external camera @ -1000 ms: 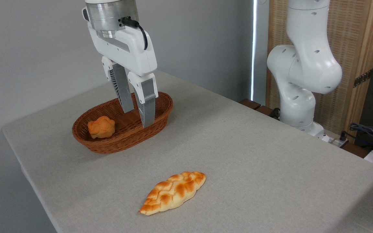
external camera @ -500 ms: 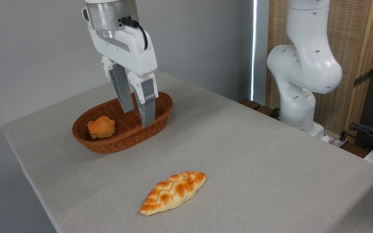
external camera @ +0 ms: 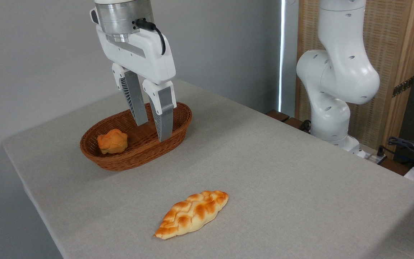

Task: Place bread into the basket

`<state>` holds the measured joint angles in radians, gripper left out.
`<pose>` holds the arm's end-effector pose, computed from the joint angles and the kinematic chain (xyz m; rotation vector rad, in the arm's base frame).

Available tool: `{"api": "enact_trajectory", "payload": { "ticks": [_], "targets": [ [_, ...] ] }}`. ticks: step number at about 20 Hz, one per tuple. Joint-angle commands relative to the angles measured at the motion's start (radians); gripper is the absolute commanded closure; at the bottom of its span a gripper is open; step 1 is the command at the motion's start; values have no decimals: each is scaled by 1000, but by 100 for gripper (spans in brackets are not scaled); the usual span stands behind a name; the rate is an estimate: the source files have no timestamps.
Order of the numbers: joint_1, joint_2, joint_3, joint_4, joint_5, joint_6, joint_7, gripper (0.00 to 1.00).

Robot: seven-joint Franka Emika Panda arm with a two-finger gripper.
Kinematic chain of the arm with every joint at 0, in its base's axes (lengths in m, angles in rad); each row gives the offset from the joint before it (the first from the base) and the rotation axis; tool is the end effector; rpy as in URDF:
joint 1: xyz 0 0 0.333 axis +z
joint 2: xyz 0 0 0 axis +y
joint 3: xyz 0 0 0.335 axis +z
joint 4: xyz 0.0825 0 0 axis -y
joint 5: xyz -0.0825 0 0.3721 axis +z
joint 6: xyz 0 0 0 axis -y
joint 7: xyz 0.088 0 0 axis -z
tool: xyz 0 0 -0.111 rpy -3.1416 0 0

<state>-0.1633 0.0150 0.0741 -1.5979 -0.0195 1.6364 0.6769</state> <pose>0.5509 -0.0517 0.6246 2.9043 -1.1685 0.0436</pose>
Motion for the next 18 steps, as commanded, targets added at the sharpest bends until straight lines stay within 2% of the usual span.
{"api": "enact_trajectory", "payload": {
  "ticks": [1, 6, 9, 15, 18],
  "targets": [
    [-9, -4, -4, -4, 1, 5, -33, 0],
    [-7, -1, -4, -13, 19, 10, -17, 0],
    [-10, -3, -7, -66, 91, 31, 4, 0],
    [-5, -26, -4, -164, 90, 132, 24, 0],
    [15, -26, -4, -211, 92, 192, 62, 0]
  ]
}}
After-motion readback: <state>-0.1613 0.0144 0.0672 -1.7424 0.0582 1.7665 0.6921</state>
